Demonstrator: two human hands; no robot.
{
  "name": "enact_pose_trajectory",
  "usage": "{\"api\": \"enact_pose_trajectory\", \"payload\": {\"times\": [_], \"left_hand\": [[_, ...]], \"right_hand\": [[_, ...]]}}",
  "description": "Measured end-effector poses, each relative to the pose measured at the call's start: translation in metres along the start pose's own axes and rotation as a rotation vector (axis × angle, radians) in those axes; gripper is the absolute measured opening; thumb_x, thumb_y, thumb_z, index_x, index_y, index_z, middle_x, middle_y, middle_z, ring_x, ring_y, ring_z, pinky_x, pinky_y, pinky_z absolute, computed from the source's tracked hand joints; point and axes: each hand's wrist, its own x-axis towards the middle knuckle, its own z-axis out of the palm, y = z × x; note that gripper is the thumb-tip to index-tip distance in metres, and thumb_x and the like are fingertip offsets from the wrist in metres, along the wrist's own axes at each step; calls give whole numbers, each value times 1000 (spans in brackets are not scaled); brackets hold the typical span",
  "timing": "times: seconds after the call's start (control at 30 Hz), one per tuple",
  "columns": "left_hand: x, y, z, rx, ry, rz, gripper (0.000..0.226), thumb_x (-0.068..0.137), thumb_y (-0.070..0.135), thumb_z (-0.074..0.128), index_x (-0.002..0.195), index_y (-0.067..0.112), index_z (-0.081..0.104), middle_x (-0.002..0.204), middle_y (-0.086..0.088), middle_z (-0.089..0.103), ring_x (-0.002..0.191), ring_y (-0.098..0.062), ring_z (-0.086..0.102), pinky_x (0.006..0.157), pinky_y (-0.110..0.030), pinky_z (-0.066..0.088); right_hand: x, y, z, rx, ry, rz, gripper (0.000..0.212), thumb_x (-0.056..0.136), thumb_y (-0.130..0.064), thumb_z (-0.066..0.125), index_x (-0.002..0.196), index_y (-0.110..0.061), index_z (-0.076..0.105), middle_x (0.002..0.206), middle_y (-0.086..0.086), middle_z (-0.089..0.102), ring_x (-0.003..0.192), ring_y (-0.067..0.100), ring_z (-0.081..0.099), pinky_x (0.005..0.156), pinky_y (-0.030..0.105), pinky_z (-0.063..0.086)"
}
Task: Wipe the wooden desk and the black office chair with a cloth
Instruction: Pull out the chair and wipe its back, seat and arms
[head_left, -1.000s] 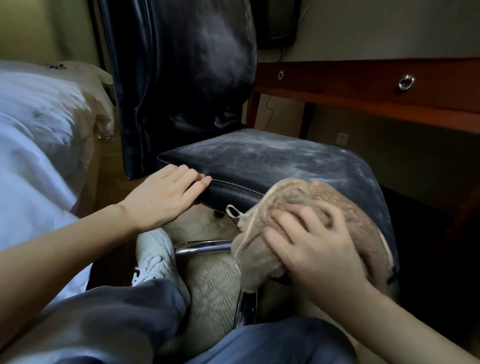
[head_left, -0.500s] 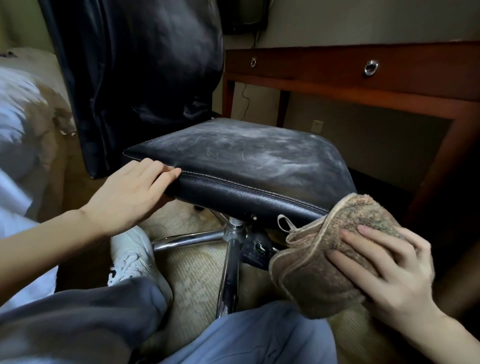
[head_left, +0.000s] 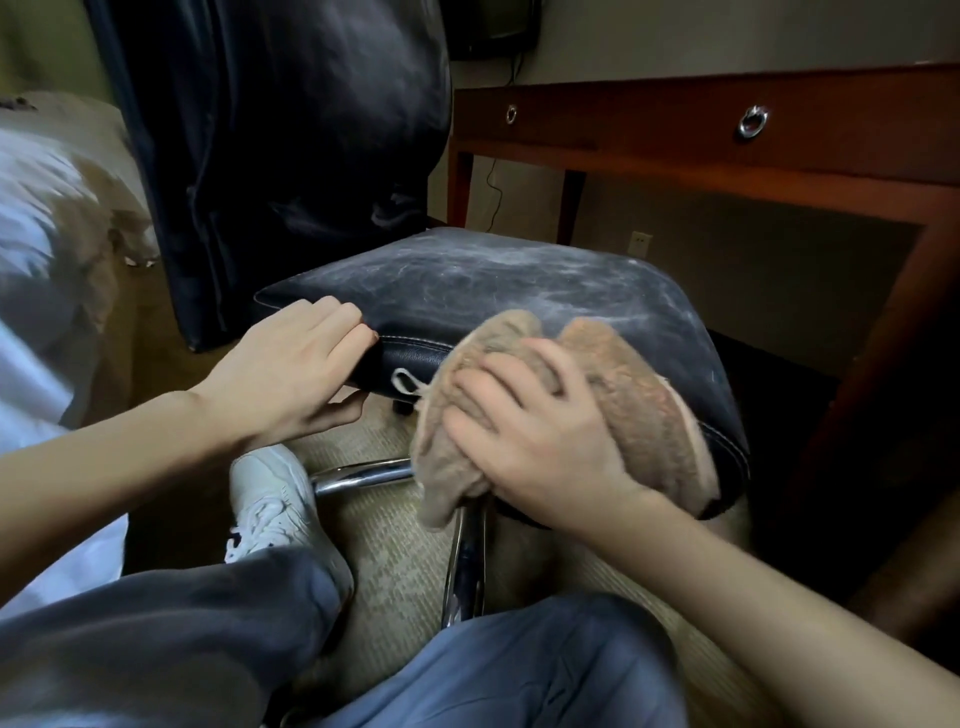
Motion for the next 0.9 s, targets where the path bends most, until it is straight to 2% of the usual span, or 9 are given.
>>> {"api": "enact_pose_trajectory", "payload": {"times": [0.1,0.23,0.3,0.47,0.63,0.8,0.9], "left_hand": [[-1,0,3,-2,23,-11,53,91,43,50,105,-6,62,90,-17,51,78,-35,48,65,-45,37],[-4,-1,7,-13,49,-43,55,91,46,53,107,-5,63,89,-17,53,77,-36,51,64,-46,39],[-6,-2,10,-24,59,-64,54,90,46,53,109,-4,61,91,-17,53,79,-36,52,66,-45,38],[-9,-2,12,-42,50,-97,51,89,44,51,114,1,60,96,-14,55,86,-35,54,71,-43,39],[-8,1,1,-63,46,-67,49,91,45,55,119,5,62,100,-10,59,87,-31,57,72,-42,46],[-21,-12,0,-2,94,-95,50,92,48,67,121,8,67,110,-8,65,101,-30,60,82,-41,47],[-37,-28,2,-13,98,-234,56,93,54,58,122,6,64,111,-11,64,101,-32,58,80,-43,46]], "right_hand": [[14,-20,17,2,28,15,16,94,-18,64,81,-19,74,98,5,74,101,24,70,106,46,46],[25,-27,22,84,-31,-8,31,99,-7,43,85,-14,70,100,9,70,106,29,66,110,51,40],[20,-20,13,97,-92,-38,34,101,-8,38,92,-15,70,107,9,69,112,30,63,113,51,35],[-19,9,-22,33,4,-22,22,101,-14,59,88,-20,75,111,6,74,111,27,69,107,46,42],[-57,37,-48,-16,-90,-13,34,105,-18,49,98,-23,82,118,6,75,111,29,72,98,51,47],[-63,47,-46,-63,-163,3,20,86,-18,68,101,-18,82,121,12,74,116,33,65,99,57,42],[-43,36,-33,-13,-185,44,28,77,-23,74,104,-18,80,121,11,73,117,35,62,103,58,36]]}}
